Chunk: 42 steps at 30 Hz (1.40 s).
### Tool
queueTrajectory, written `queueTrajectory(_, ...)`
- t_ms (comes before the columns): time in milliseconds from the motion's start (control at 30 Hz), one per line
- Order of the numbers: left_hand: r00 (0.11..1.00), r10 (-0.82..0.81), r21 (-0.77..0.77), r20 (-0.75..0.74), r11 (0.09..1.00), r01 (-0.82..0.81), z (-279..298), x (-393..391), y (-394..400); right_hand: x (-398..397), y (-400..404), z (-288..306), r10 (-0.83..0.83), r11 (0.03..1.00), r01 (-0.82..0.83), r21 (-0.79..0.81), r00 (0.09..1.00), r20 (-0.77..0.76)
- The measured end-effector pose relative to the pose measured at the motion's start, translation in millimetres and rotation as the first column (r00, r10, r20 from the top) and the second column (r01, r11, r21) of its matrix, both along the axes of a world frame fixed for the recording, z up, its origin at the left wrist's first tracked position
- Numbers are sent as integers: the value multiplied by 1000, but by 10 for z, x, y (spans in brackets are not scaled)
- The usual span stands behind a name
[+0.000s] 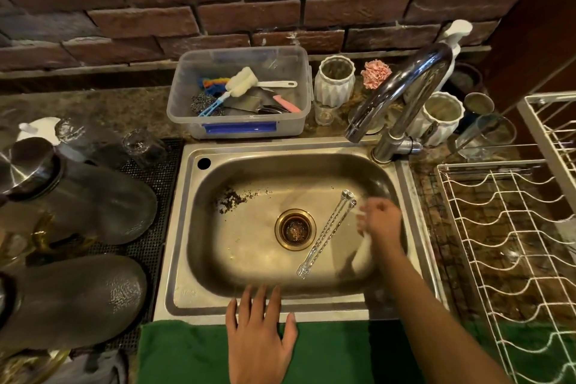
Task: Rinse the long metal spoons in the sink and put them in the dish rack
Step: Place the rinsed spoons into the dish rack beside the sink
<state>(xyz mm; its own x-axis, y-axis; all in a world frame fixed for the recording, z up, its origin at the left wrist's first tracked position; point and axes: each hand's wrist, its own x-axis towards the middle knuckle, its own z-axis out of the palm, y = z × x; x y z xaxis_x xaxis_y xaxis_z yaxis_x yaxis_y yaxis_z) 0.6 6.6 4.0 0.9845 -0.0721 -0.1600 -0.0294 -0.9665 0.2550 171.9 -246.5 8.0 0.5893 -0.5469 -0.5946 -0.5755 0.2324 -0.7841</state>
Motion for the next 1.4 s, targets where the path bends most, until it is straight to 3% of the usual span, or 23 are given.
queueTrajectory(133, 1000, -1, 18, 12, 1000, 1, -17, 0, 5, -151, 236, -542, 232, 973, -223, 63, 935, -269)
queueTrajectory(233, 1000, -5, 30, -14, 1000, 5, -22, -2, 9, -88, 384, -739, 228, 965, -260, -30, 890, -394)
queueTrajectory(467, 999, 12, 37, 32, 999, -13, -44, -5, -4, 59, 623, -777, 216, 888, -375, -267, 852, -477)
queueTrajectory(633, 1000, -3, 49, 4, 999, 3, -58, -23, 8, 92, 654, -818, 172, 873, -372, -316, 840, -514)
queueTrajectory(1033, 996, -18, 64, -82, 998, 23, -15, -19, 11, 24, 577, -622, 128, 894, -300, -334, 884, -450)
queueTrajectory(1233, 998, -14, 61, -65, 998, 18, 31, -35, 5, -169, 384, -26, 150, 858, -283, -429, 936, -318)
queueTrajectory(1400, 997, -27, 85, -75, 996, 33, 136, -56, -13, -557, 201, 830, 229, 848, -301, -437, 951, -210)
